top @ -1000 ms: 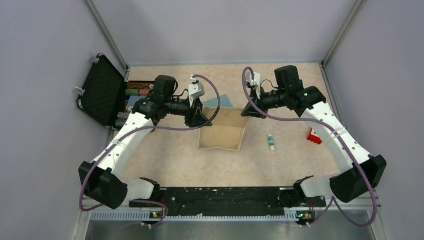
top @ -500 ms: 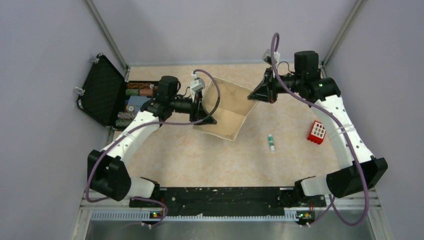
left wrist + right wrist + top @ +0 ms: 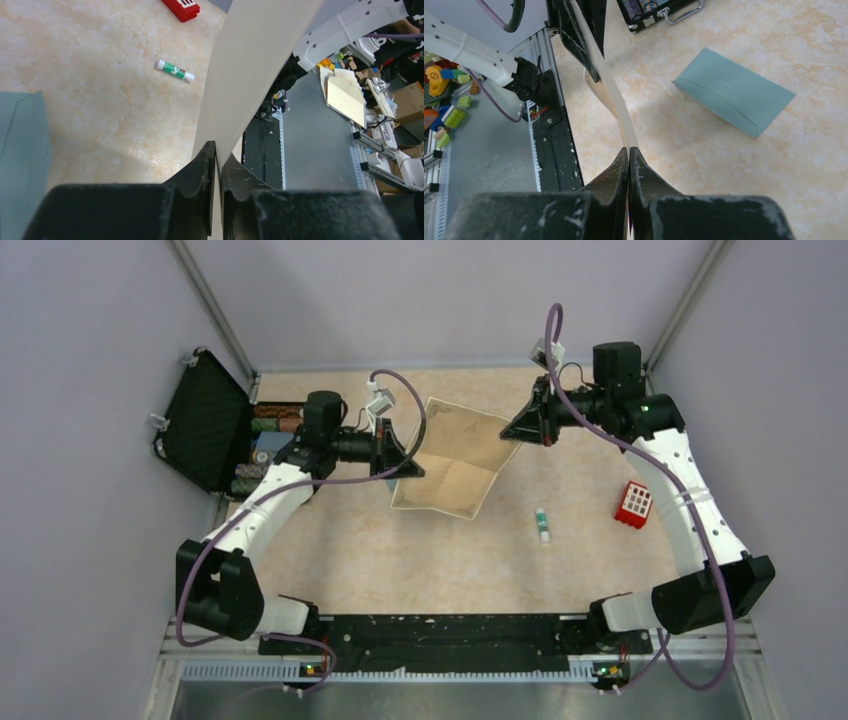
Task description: Place the letter into the envelope and seal it
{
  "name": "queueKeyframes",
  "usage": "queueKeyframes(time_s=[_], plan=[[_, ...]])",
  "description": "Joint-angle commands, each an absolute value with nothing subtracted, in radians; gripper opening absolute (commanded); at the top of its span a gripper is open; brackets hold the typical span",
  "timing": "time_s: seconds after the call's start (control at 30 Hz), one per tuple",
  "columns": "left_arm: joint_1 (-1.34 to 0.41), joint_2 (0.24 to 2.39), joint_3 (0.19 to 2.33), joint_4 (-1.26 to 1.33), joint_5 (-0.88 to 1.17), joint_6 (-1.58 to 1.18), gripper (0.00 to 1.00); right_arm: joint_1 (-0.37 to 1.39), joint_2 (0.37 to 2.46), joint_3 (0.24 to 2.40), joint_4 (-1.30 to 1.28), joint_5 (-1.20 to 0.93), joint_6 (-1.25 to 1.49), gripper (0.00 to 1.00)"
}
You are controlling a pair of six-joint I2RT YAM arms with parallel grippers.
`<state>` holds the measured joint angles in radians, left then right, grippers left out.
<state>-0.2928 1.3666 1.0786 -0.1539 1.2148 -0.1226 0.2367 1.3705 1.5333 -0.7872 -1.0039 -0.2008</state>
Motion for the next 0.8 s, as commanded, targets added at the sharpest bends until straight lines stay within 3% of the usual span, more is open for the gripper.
queueKeyframes(time_s=[0.0, 0.1, 0.13, 0.2, 0.23, 0.37, 0.63, 0.7, 0.77], plan=[[-0.290, 1.336, 1.041, -0.089, 1.265, -0.149, 0.06, 0.224, 1.360, 1.550, -0.759, -1.012, -0.187, 0.00], [-0.291, 1.328, 1.028, -0.085, 1.257, -0.143, 0.00, 0.224, 1.362, 1.545, -0.750, -1.019, -0.179, 0.00], [-0.291, 1.326, 1.026, -0.088, 1.255, -0.136, 0.00, 0.223, 1.362, 1.546, -0.754, -1.021, -0.192, 0.05], [-0.291, 1.324, 1.029, -0.104, 1.257, -0.118, 0.00, 0.223, 1.364, 1.554, -0.776, -1.030, -0.221, 0.32], [-0.290, 1.324, 1.029, -0.110, 1.258, -0.112, 0.00, 0.225, 1.368, 1.565, -0.794, -1.047, -0.250, 0.40], [-0.291, 1.327, 1.029, -0.118, 1.278, -0.114, 0.00, 0.267, 1.373, 1.589, -0.799, -1.022, -0.283, 0.49], [-0.292, 1.351, 1.044, -0.097, 1.289, -0.152, 0.00, 0.356, 1.396, 1.599, -0.807, -0.891, -0.369, 0.38], [-0.292, 1.354, 1.048, -0.091, 1.289, -0.163, 0.00, 0.363, 1.403, 1.608, -0.794, -0.881, -0.359, 0.27], [-0.291, 1.354, 1.052, -0.089, 1.286, -0.170, 0.00, 0.362, 1.410, 1.617, -0.772, -0.864, -0.326, 0.04]])
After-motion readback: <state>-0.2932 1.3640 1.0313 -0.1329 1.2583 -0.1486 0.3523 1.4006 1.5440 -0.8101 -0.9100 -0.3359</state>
